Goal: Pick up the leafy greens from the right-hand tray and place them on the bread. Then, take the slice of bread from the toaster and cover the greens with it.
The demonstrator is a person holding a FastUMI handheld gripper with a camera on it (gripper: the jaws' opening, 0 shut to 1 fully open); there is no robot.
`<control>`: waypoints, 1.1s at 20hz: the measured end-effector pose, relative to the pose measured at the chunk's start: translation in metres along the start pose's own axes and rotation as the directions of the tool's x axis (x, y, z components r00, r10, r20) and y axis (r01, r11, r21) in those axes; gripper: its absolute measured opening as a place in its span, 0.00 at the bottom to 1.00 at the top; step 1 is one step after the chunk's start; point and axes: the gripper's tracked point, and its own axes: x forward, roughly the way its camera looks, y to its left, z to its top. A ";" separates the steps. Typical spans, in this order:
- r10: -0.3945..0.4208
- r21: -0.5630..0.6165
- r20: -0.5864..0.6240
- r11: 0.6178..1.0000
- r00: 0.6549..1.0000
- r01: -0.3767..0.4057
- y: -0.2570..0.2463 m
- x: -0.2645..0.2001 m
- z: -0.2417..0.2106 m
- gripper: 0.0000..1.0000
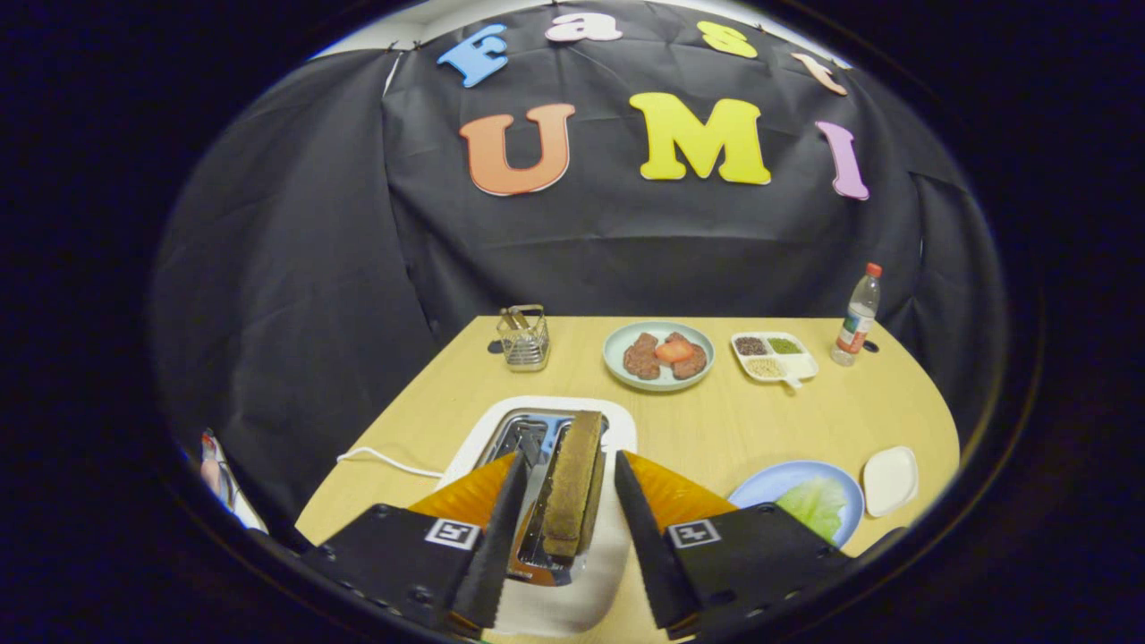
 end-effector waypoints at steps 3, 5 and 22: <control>-0.031 -0.037 0.010 0.999 0.999 0.031 0.000 -0.002 -0.001 0.32; -0.022 -0.070 0.005 0.997 1.000 0.022 0.008 -0.004 -0.002 0.19; 0.026 0.009 0.114 1.000 0.993 -0.027 0.003 -0.087 0.073 0.13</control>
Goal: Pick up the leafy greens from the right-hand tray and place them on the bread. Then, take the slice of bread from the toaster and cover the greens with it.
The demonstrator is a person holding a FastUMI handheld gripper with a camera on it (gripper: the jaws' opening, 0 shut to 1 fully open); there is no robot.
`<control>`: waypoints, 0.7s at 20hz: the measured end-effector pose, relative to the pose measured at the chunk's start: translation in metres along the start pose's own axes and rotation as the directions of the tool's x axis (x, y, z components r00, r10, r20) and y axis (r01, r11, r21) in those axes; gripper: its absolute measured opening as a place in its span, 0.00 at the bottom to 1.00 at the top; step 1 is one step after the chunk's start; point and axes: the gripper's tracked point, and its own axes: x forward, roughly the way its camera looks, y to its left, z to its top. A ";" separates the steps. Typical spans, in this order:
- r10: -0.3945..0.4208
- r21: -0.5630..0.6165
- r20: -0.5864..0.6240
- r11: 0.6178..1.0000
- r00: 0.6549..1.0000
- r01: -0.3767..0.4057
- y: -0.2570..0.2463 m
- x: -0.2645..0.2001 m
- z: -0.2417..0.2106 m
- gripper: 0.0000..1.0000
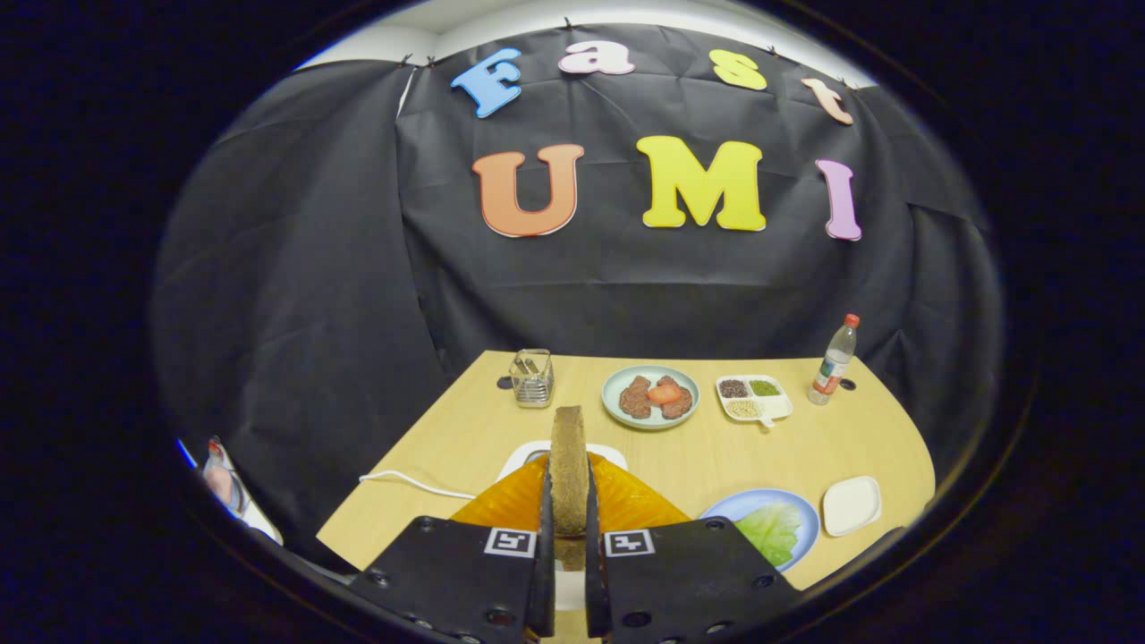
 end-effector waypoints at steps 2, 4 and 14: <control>0.002 0.016 0.012 1.000 1.000 -0.002 -0.008 -0.008 0.008 0.13; -0.008 0.015 0.025 1.000 1.000 0.008 -0.021 -0.013 0.012 0.13; -0.178 0.013 0.048 0.984 0.983 0.178 -0.125 0.014 -0.038 0.13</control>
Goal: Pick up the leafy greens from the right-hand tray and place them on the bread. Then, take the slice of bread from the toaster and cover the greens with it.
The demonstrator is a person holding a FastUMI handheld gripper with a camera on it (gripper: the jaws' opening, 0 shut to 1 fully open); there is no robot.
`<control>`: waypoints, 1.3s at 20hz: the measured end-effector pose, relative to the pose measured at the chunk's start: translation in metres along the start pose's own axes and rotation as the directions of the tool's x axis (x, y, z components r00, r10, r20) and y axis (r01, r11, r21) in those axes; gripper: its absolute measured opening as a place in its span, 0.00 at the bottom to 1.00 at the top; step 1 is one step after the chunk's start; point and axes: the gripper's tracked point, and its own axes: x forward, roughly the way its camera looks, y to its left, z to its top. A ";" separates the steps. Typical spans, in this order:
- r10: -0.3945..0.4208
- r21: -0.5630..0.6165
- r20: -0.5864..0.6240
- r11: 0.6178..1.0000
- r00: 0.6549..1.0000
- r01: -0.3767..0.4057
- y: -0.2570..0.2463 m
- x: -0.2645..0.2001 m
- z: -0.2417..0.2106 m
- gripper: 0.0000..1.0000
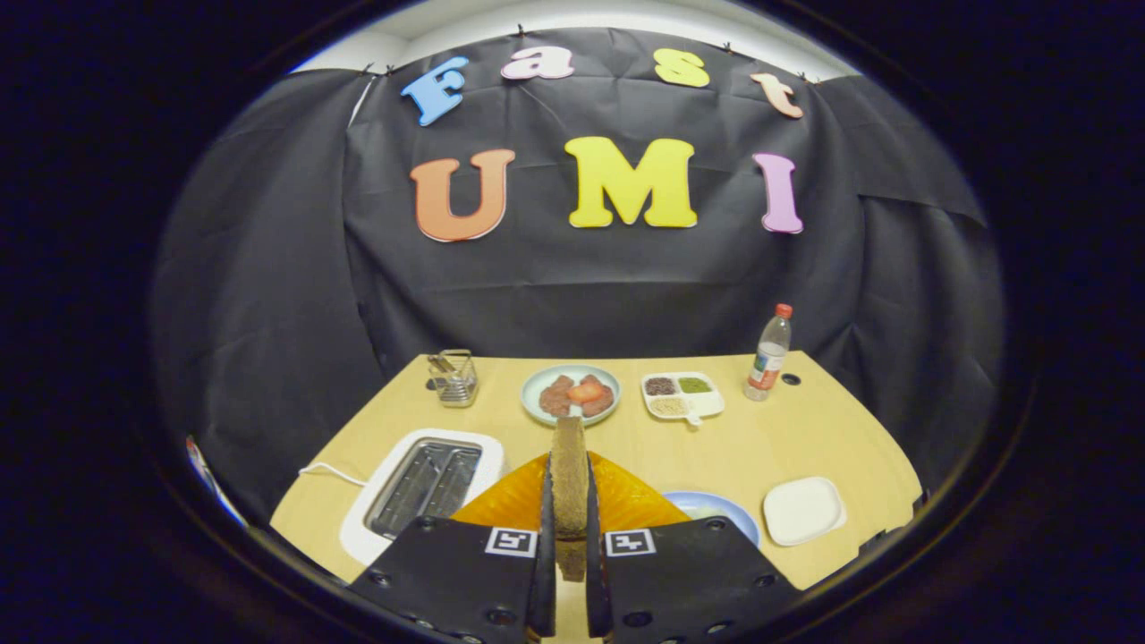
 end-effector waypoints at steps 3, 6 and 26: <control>-0.031 0.005 0.000 1.000 1.000 0.031 -0.023 0.015 -0.023 0.13; -0.051 0.011 -0.013 0.999 0.999 0.051 -0.044 0.027 -0.048 0.13; -0.076 0.167 -0.064 0.982 0.995 0.086 -0.129 0.064 -0.133 0.18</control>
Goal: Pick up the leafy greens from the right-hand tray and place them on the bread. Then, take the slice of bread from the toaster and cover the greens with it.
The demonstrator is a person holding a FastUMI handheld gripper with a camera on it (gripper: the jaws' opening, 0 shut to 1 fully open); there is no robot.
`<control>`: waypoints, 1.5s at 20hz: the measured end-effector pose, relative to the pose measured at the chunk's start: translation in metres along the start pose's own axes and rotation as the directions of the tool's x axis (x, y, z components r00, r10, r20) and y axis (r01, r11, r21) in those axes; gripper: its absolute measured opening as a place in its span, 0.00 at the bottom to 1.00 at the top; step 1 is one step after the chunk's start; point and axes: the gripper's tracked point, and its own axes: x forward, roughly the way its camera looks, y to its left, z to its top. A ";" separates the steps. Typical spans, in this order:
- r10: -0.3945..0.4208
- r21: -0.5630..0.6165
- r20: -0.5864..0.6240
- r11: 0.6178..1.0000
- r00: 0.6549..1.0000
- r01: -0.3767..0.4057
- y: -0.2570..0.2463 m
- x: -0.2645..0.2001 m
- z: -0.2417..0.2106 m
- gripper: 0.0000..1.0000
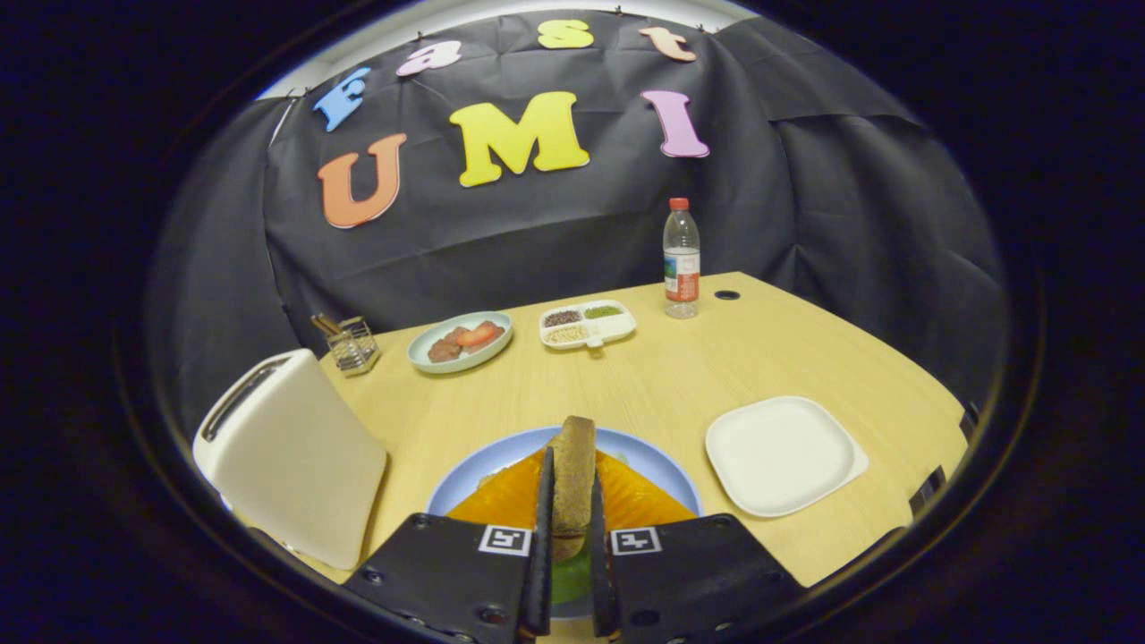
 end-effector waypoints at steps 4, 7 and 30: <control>-0.016 -0.006 -0.024 1.000 1.000 0.016 -0.013 0.007 -0.015 0.18; -0.025 -0.030 -0.025 0.999 0.999 0.024 -0.018 0.011 -0.022 0.27; 0.037 -0.108 0.287 0.994 0.957 -0.006 0.024 -0.163 0.093 0.93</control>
